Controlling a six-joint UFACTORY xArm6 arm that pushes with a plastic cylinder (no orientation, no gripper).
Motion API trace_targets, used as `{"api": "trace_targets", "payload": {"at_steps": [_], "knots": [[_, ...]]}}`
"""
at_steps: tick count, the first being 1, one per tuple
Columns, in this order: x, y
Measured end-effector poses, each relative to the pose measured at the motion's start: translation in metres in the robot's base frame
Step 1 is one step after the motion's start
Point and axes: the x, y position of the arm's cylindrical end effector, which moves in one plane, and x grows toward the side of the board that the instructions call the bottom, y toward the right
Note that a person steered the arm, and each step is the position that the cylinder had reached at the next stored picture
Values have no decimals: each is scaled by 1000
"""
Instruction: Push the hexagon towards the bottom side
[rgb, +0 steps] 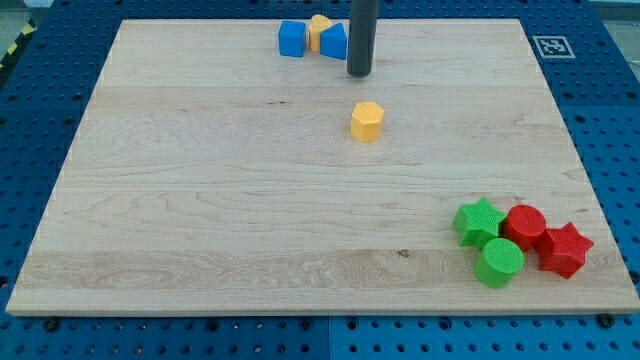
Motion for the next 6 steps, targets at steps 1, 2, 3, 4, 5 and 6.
{"api": "trace_targets", "payload": {"at_steps": [1,2,3,4,5,6], "knots": [[24,-7],[24,-7],[24,-7],[35,-7],[59,2],[83,2]]}}
